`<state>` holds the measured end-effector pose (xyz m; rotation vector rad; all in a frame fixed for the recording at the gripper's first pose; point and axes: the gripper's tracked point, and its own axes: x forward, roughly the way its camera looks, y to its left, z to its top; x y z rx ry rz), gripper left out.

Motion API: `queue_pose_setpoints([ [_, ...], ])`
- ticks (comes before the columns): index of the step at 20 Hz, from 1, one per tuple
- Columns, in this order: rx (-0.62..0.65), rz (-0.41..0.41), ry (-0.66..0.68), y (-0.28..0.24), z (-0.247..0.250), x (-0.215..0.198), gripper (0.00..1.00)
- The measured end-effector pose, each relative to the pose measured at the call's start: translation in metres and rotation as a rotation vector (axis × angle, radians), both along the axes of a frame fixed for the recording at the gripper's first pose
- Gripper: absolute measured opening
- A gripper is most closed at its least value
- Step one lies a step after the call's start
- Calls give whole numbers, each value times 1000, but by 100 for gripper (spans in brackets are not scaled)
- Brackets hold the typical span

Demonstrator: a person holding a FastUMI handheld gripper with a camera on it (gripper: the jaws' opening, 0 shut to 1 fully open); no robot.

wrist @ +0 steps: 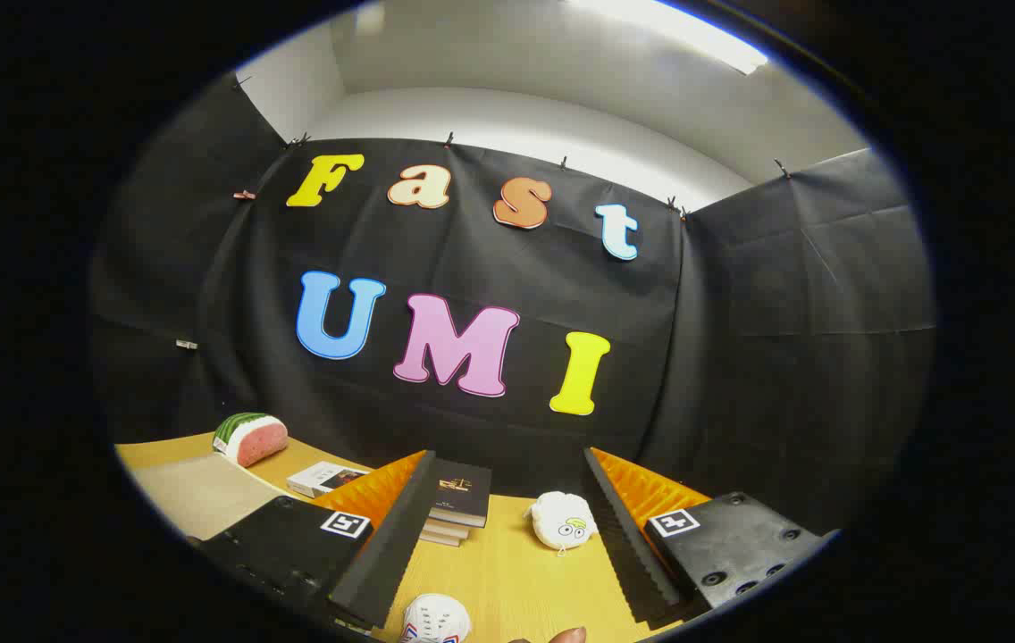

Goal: Open the storage box then place both shoes into the box .Put the left shoe in first, then the right shoe, with the right side of both shoes facing outward in a uniform manner.

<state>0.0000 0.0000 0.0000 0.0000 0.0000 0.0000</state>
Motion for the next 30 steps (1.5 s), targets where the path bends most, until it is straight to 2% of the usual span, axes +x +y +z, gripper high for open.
queue_pose_setpoints([
  [19, -12, -7, 58, 10, -12, -3, 97],
  [24, 51, 114, 142, 40, -29, -1, 97],
  [30, 180, 353, 299, 97, -60, -8, 97],
])
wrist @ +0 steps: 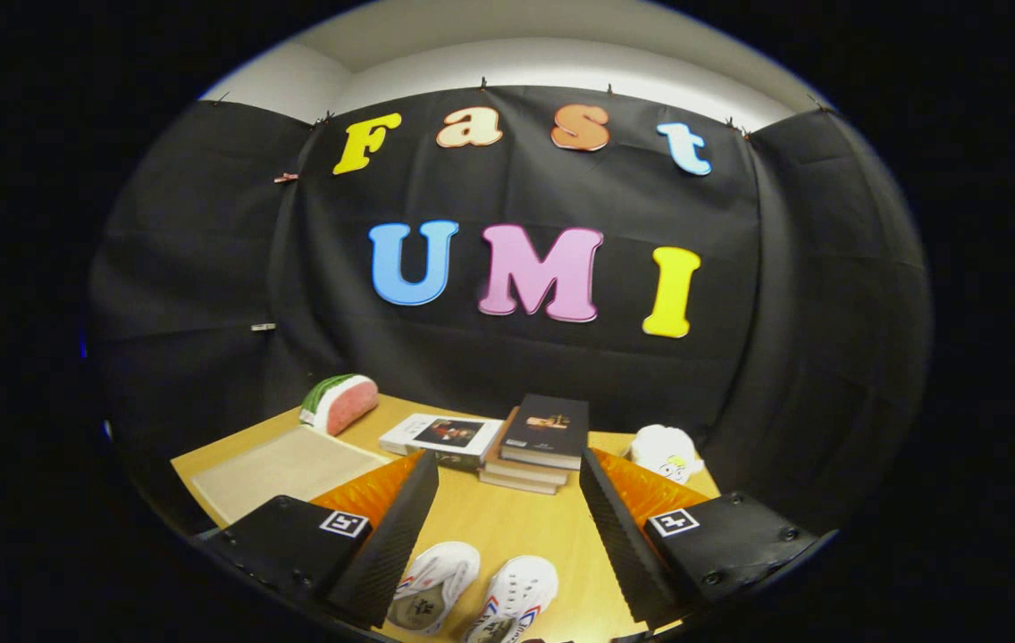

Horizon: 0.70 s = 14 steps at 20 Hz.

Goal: Open the storage box then place both shoes into the box .Put the left shoe in first, then the right shoe, with the right side of both shoes facing outward in a uniform manner.

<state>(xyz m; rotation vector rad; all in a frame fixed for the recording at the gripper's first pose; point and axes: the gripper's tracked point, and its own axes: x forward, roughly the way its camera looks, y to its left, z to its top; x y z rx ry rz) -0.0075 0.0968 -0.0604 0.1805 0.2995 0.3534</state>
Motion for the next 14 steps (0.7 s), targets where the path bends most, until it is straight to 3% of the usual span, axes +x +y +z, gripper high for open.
queue_pose_setpoints([
  [9, 277, 304, 325, 86, -54, -32, 98],
  [14, 486, 425, 607, 125, -86, -58, 98],
])
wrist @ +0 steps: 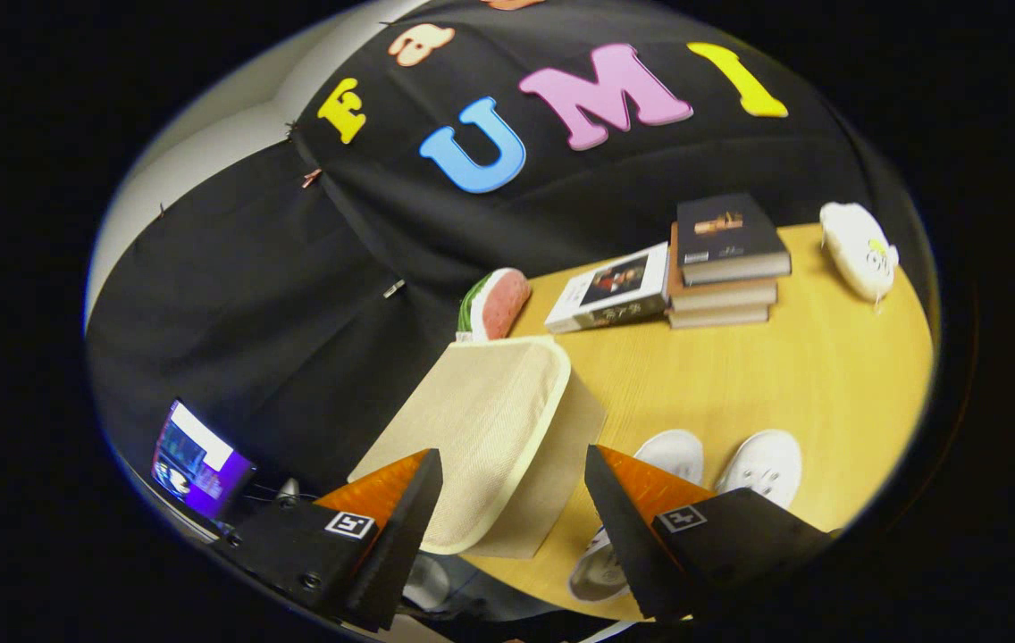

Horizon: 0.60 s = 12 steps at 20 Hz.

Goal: Open the storage box then place both shoes into the box .Put the left shoe in first, then the right shoe, with the right side of both shoes facing outward in a uniform manner.

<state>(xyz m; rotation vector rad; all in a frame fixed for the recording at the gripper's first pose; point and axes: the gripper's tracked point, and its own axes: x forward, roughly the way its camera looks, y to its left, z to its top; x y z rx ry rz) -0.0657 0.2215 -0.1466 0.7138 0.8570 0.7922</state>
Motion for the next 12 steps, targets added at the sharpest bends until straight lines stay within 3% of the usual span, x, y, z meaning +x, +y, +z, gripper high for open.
queue_pose_setpoints([
  [5, 165, 15, 267, 27, -28, -13, 98],
  [12, 316, 61, 453, 64, -41, -15, 98],
])
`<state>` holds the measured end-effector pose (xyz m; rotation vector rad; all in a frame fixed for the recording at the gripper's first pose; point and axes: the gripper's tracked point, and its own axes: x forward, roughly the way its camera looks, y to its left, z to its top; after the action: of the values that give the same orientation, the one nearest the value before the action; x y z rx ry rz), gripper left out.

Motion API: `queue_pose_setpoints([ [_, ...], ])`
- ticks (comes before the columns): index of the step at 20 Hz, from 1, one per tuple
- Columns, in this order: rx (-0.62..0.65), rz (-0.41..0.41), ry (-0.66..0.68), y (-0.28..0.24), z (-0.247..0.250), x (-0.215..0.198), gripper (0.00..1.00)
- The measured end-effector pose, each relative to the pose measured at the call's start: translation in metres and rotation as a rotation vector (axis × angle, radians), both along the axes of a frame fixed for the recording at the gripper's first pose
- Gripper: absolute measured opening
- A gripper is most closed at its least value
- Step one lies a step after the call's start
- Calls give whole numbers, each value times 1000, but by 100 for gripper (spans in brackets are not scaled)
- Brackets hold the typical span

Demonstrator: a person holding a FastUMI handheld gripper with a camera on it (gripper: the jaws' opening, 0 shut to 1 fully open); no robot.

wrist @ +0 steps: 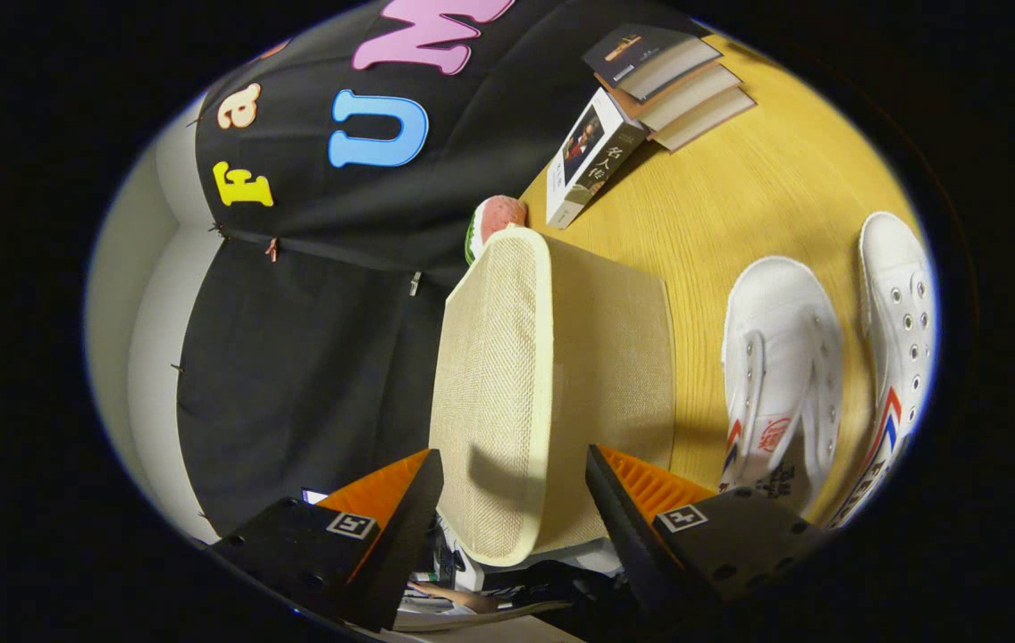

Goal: Open the storage box then place both shoes into the box .Put the left shoe in first, then the right shoe, with the right side of both shoes facing outward in a uniform manner.

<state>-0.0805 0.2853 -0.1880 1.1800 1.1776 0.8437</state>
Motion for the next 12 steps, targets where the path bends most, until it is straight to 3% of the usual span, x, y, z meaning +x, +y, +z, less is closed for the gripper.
queue_pose_setpoints([
  [2, 30, 1, 25, 6, 1, 1, 96],
  [5, 42, -11, 42, 9, -2, 4, 47],
  [8, -1, -22, -2, 2, 1, 4, 10],
  [12, -55, -7, -63, -1, 19, -1, 9],
])
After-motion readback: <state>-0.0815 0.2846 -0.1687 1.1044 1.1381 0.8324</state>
